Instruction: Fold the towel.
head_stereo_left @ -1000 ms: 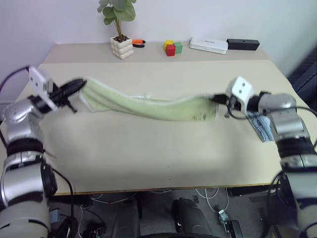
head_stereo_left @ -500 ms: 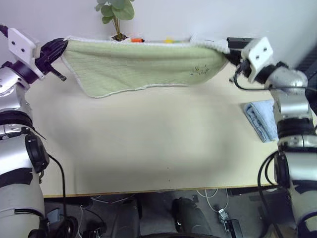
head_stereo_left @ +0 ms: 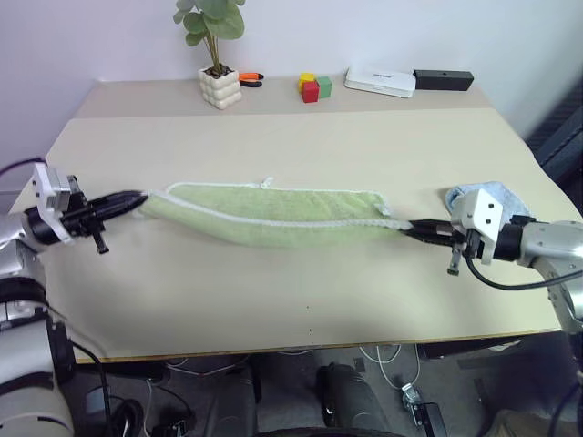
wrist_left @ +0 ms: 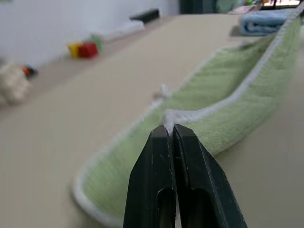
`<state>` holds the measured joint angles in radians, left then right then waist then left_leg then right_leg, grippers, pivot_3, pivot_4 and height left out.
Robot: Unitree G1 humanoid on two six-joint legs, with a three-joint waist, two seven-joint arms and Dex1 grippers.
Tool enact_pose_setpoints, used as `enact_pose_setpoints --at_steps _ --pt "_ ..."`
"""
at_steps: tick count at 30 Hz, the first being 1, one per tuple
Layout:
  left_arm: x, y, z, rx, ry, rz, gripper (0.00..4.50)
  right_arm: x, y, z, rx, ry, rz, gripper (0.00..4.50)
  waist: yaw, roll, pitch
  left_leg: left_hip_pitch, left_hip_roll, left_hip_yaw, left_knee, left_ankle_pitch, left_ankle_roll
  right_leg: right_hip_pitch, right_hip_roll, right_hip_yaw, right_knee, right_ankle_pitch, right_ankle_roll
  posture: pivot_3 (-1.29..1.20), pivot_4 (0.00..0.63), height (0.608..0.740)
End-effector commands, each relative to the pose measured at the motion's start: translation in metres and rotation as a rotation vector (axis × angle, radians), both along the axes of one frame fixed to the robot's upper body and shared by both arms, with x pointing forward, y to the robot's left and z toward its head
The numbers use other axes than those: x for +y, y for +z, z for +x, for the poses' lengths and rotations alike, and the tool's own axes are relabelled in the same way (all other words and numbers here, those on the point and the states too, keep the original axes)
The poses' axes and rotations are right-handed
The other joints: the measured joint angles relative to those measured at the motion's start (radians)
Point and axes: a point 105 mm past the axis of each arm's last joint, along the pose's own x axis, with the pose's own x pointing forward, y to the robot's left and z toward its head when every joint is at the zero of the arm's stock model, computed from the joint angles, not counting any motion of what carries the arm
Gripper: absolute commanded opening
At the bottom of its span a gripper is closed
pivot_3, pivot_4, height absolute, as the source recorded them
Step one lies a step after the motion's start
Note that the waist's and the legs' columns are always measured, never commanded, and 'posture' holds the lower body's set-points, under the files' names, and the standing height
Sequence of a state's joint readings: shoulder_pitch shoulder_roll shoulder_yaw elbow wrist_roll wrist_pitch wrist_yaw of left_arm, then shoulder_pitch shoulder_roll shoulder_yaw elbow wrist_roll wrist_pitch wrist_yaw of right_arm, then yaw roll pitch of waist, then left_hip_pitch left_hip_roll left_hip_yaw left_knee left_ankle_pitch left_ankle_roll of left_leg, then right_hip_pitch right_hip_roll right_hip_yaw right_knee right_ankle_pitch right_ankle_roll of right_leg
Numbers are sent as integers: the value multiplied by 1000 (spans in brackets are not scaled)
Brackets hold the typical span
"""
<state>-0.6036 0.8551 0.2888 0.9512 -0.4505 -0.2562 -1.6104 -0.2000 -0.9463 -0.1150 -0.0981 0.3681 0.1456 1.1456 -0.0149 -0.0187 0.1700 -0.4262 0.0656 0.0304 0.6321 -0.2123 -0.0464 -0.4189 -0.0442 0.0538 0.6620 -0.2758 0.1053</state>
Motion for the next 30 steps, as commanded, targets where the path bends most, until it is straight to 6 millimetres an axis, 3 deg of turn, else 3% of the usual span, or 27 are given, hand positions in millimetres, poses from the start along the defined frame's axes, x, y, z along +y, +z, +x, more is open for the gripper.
enact_pose_setpoints --at_steps 1,11,15,30 --pt "6 9 -15 -11 -14 -10 0 -1 12 -12 -12 41 -10 63 1 0 0 0 0 0 0 0 0 0 0 0 0 0 0 0 150 740" --pt "18 -8 -60 109 1 -75 0 -10 -5 -34 25 96 -73 63 3 -1 -1 1 0 0 0 0 0 0 -1 0 0 -2 -3 0 150 740" --pt "16 -14 -67 117 13 -89 0 -14 -10 -39 70 94 -63 63 5 -1 -1 1 0 0 0 0 0 0 -1 0 0 -2 -4 0 150 740" --pt "4 -3 -6 -45 80 -84 0 -19 -9 27 -114 -60 -83 63 3 -2 -1 1 -1 0 0 0 0 0 0 0 0 0 -1 0 150 740"
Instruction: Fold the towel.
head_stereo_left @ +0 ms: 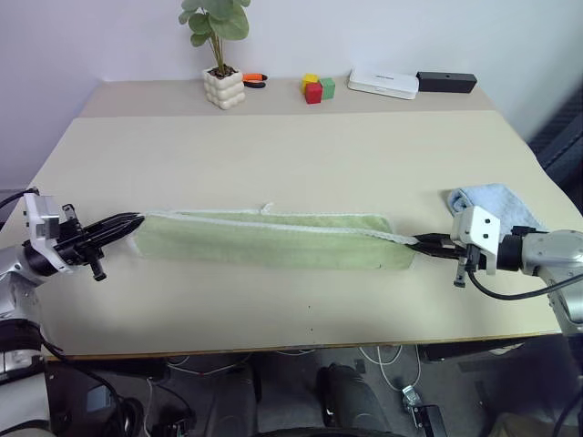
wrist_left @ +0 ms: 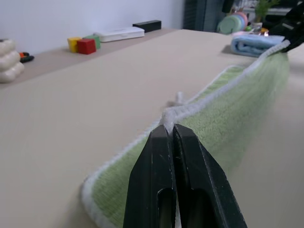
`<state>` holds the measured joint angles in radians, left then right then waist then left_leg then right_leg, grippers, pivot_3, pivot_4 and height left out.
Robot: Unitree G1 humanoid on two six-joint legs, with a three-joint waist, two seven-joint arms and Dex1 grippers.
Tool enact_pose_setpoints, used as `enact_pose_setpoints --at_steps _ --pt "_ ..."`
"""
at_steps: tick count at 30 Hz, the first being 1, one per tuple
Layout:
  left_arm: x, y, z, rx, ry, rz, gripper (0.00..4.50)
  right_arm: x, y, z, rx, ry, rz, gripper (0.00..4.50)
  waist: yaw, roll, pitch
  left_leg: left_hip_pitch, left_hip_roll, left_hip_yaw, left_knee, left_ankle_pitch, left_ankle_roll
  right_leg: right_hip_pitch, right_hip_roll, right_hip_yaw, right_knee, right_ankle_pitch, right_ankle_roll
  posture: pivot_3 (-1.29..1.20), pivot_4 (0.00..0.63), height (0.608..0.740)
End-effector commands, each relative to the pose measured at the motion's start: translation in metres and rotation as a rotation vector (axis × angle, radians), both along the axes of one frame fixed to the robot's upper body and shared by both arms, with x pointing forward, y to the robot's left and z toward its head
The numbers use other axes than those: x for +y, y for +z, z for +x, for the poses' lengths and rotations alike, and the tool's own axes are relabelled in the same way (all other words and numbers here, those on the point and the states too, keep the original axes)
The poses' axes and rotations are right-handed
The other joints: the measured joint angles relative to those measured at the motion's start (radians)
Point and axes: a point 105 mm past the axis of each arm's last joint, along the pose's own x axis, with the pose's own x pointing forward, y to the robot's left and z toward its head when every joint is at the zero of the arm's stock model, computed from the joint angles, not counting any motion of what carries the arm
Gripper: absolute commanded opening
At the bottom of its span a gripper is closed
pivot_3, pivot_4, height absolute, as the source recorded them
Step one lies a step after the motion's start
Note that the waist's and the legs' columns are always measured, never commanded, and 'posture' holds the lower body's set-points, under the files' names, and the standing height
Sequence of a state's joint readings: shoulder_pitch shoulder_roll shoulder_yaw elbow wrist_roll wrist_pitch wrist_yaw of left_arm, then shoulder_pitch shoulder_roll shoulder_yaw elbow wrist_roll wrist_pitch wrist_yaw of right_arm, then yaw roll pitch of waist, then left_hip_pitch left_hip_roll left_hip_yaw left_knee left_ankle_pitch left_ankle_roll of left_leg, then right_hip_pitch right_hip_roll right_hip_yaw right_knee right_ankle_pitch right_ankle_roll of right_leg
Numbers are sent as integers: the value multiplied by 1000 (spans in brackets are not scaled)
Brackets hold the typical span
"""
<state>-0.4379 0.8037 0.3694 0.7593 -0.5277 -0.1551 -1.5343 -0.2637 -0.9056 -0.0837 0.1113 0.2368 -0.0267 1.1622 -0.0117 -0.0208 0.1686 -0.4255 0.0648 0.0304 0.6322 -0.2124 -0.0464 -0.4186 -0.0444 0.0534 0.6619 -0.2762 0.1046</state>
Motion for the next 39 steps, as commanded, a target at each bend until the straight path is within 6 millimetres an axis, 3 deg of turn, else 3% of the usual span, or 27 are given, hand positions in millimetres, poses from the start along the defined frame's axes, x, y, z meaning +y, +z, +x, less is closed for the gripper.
enact_pose_setpoints --at_steps 1,12,21,31,38,39 --pt "4 8 12 -52 46 29 0 3 9 14 -92 -18 -12 63 0 0 0 0 0 0 0 0 0 0 0 0 0 0 0 0 150 740" --pt "-9 2 45 -71 124 35 0 12 9 44 -176 -54 -26 63 0 0 0 0 0 0 0 0 0 0 0 0 1 0 0 0 150 740" --pt "-14 -10 48 -36 129 46 0 16 1 45 -169 -40 -38 63 0 0 0 0 0 0 0 0 0 0 0 0 1 0 0 0 150 740" --pt "-7 -11 46 -24 149 52 0 6 4 41 -129 -77 -25 63 -1 0 0 0 0 0 0 0 0 0 0 0 1 0 0 0 150 740" --pt "-15 -29 55 100 180 7 0 16 -9 47 -108 -80 -40 63 0 0 0 0 0 0 0 0 0 0 0 0 1 0 0 0 150 740" --pt "-14 -30 56 114 191 -8 293 17 -10 47 -101 -81 -33 15 -1 0 0 0 0 0 0 0 0 0 0 0 1 0 0 0 150 740"
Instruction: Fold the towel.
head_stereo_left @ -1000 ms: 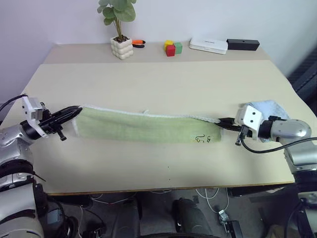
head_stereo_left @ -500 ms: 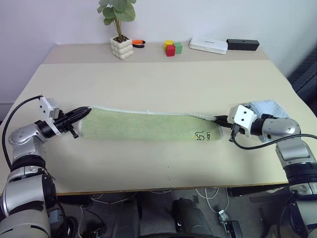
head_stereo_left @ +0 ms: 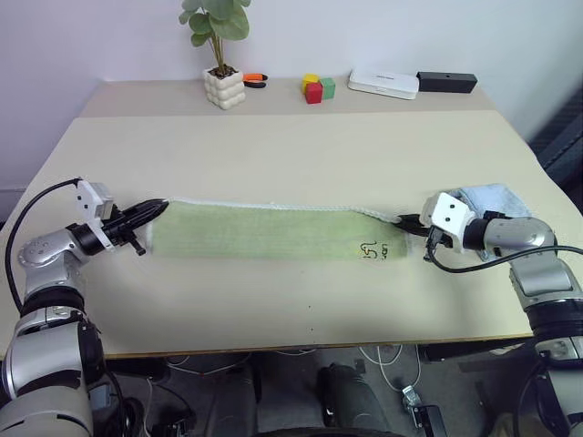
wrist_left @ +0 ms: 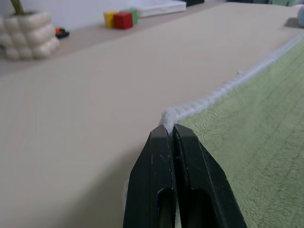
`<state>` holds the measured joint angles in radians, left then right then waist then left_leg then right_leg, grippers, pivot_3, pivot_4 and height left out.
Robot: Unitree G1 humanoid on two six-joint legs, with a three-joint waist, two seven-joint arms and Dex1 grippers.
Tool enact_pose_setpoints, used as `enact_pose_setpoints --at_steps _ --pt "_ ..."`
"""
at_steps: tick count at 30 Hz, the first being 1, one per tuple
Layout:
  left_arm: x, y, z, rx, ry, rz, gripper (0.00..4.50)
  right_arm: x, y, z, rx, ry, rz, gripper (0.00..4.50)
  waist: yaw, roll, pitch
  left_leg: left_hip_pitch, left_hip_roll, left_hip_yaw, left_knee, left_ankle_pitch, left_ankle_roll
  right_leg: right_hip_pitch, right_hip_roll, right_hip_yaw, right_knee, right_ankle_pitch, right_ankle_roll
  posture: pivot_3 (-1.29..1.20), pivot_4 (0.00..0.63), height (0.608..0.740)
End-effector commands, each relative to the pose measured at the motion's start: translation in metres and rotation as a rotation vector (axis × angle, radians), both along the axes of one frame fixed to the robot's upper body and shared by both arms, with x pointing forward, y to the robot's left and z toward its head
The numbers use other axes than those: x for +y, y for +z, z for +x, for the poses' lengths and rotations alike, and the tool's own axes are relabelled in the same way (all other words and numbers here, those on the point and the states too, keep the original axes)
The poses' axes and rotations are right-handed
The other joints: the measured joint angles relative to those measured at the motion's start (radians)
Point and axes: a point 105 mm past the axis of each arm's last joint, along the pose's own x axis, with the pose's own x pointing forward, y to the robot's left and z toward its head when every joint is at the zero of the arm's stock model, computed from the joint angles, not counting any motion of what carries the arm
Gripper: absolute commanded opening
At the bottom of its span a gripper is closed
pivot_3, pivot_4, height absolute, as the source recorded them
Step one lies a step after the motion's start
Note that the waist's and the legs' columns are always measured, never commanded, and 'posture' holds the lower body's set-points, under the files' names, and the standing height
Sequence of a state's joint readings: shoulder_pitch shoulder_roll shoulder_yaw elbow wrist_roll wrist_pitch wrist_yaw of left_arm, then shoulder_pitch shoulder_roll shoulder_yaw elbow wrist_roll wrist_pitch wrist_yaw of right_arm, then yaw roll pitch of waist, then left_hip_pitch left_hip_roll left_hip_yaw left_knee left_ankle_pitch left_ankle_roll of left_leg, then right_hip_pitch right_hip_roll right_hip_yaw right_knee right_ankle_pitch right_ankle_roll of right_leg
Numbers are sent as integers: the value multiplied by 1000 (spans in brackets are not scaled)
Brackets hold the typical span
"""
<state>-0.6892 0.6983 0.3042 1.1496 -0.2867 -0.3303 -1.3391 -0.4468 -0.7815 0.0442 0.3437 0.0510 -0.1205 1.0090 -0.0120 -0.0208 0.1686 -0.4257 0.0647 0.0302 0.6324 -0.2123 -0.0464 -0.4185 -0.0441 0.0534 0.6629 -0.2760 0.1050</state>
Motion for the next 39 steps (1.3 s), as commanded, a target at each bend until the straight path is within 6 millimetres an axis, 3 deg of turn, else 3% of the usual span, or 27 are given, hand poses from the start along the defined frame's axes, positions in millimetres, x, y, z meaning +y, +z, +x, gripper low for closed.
enact_pose_setpoints --at_steps 1,4,9,11,15,19,22,27,29,30,35,39 --pt "3 2 5 34 34 -43 624 5 10 4 -22 5 21 0 -1 0 0 0 0 0 0 0 0 0 0 0 0 0 0 0 150 740" --pt "5 1 4 45 46 -23 1911 3 11 7 -20 -20 40 987 -1 0 0 0 0 0 0 0 0 0 0 0 0 0 0 0 150 740" --pt "9 4 3 17 56 4 4438 -1 14 12 -37 -61 46 3403 -1 0 0 0 0 0 0 0 0 0 0 0 0 0 0 0 150 740" --pt "11 5 4 13 65 10 4500 -3 14 14 -47 -74 26 4444 -1 0 0 0 0 0 0 0 0 0 0 0 0 0 0 0 150 740" --pt "21 10 4 -13 121 50 4500 -2 17 15 -27 -79 50 4444 0 0 0 0 0 0 0 0 0 0 0 0 0 0 0 0 150 740" --pt "32 16 0 6 144 11 4500 -11 39 21 -132 -136 96 4444 -1 0 0 0 0 0 0 0 0 0 0 0 0 0 0 0 150 740" --pt "34 31 -4 33 87 -137 3763 -7 52 18 -139 -128 197 3687 -1 0 0 0 0 0 0 0 0 0 0 0 0 0 0 0 150 740" --pt "36 63 1 -92 120 -193 1251 1 75 19 -248 -201 325 1114 -1 0 0 0 0 0 0 0 0 0 0 0 0 0 0 0 150 740" --pt "25 72 5 -126 101 -231 207 18 85 19 -289 -235 445 102 -1 0 0 0 0 -1 0 0 0 0 0 0 0 0 0 0 150 740" --pt "16 78 6 -139 74 -269 95 29 88 18 -291 -256 528 42 -1 0 0 0 0 -1 -1 0 0 0 0 0 0 0 0 0 150 740" --pt "-33 80 9 -75 24 -514 95 85 71 10 -219 -335 733 42 -1 0 0 -1 0 -2 0 0 0 0 0 0 2 0 0 0 150 740" --pt "-82 57 -1 -15 -24 -500 95 103 48 8 -145 -423 758 42 0 0 0 -1 0 -2 0 0 0 0 -1 0 1 0 0 0 150 740"
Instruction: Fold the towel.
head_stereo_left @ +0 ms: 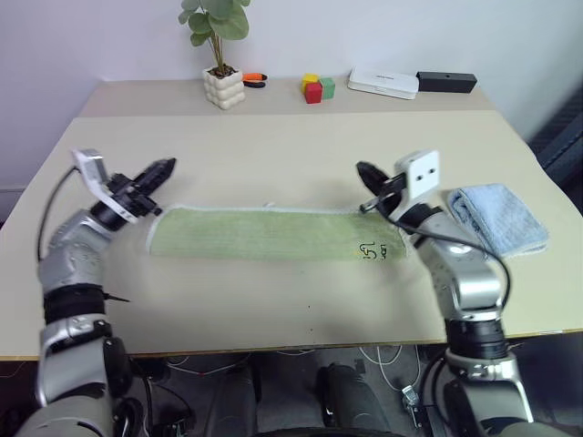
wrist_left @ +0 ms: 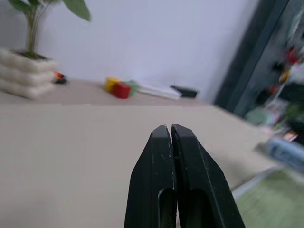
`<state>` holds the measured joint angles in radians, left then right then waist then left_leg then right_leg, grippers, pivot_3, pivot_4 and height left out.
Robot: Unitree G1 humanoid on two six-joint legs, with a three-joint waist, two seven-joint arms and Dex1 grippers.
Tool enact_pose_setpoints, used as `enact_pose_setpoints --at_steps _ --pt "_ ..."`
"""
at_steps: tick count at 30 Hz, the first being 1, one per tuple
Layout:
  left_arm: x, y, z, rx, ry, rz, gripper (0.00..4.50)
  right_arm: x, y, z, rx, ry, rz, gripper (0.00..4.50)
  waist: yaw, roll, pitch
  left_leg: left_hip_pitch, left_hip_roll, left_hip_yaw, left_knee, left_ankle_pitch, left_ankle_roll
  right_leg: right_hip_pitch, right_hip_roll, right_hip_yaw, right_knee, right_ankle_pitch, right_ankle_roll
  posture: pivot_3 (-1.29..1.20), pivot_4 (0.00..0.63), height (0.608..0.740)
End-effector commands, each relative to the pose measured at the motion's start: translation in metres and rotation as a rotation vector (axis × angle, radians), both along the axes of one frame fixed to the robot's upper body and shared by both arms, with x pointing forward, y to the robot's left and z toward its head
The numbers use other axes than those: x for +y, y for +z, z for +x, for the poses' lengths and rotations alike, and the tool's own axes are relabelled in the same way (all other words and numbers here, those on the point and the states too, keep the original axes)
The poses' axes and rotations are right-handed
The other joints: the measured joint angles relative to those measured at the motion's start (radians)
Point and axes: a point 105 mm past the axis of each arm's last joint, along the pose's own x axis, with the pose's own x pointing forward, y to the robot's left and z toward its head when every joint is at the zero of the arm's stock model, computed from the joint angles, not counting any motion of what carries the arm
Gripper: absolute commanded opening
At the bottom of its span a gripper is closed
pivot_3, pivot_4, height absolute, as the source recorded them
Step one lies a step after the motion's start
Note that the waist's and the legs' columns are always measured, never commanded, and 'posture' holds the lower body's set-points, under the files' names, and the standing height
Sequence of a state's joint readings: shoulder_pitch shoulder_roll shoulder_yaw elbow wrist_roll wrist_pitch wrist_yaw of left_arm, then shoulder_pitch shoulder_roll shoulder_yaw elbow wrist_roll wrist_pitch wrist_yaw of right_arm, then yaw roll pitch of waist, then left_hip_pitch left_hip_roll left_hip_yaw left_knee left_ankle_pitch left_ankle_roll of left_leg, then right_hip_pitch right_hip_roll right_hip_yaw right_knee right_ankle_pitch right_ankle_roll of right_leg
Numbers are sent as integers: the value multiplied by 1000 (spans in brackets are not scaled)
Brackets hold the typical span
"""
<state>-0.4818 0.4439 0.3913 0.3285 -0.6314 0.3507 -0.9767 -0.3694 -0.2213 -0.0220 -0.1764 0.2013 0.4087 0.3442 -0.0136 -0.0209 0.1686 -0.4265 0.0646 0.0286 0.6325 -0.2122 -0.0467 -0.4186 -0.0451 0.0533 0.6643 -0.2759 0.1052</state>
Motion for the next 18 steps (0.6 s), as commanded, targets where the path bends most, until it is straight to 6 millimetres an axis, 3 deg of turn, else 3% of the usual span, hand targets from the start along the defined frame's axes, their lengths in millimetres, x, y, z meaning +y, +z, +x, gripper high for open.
enact_pose_setpoints --at_steps 1,5,7,12,18 --pt "-21 3 -5 1 -10 3 95 3 2 -2 -1 -54 6 42 2 0 0 0 0 0 0 0 0 0 0 0 0 0 0 0 150 740" --pt "-39 -25 -1 93 14 -51 95 11 -35 -3 72 -58 -77 42 1 0 -1 1 0 -1 0 0 0 1 1 -1 0 0 0 0 150 740" --pt "-37 -40 3 135 54 -49 95 1 -54 2 124 -99 -106 42 -1 0 -1 1 0 -1 0 0 0 1 1 0 -1 0 0 0 150 740" --pt "-5 -55 18 159 206 -18 95 -26 -71 12 179 -208 -116 42 -1 0 -1 1 0 -1 0 0 0 1 1 -1 -1 0 0 0 150 740" --pt "32 -68 21 178 330 37 95 -43 -66 14 154 -275 -137 42 0 0 -1 1 -1 -1 -1 0 0 1 1 -1 -2 0 0 0 150 740"
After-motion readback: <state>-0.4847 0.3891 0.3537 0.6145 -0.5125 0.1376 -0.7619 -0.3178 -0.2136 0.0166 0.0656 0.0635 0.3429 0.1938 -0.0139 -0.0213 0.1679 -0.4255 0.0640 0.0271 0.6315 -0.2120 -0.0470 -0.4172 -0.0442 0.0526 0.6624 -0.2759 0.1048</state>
